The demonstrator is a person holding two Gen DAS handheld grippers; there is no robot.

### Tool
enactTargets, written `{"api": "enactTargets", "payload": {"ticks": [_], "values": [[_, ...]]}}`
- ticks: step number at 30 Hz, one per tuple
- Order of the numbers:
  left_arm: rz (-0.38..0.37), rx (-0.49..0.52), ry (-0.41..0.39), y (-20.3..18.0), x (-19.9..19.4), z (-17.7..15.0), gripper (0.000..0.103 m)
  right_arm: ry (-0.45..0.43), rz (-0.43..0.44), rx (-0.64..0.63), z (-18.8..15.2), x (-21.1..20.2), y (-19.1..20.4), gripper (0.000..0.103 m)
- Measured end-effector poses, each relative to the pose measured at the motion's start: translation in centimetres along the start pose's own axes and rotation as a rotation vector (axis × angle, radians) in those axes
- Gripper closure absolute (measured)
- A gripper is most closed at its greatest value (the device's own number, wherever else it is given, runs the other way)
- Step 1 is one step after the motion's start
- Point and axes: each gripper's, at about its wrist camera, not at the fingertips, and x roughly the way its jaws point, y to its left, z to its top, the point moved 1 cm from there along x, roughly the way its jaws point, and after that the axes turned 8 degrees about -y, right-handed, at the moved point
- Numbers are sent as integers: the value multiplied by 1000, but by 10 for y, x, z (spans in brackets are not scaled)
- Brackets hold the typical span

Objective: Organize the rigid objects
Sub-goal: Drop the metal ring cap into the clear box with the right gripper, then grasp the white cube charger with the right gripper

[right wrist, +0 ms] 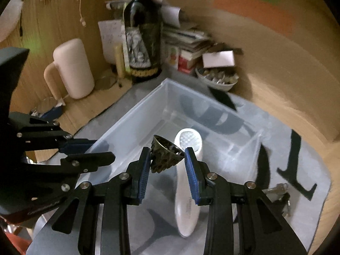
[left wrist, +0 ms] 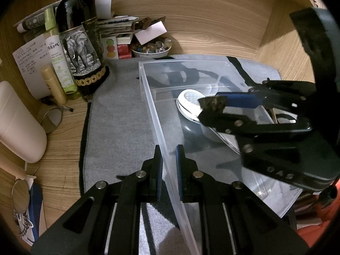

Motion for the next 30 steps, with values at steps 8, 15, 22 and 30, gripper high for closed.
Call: {"api": "enactTargets", "payload": {"ticks": [8, 15, 22, 30], "values": [[0, -1, -1, 0, 0, 0, 92, 40, 2, -10, -1, 6, 2, 56], [1, 0, -1, 0, 0, 0, 92, -1, -28, -22, 2, -5, 1, 54], [0, 0, -1, 0, 0, 0, 92, -50, -74, -7, 5, -27, -11, 49], [-1, 0, 0, 1, 0, 0, 92, -119, -188, 60, -2, -71, -50, 47]]}}
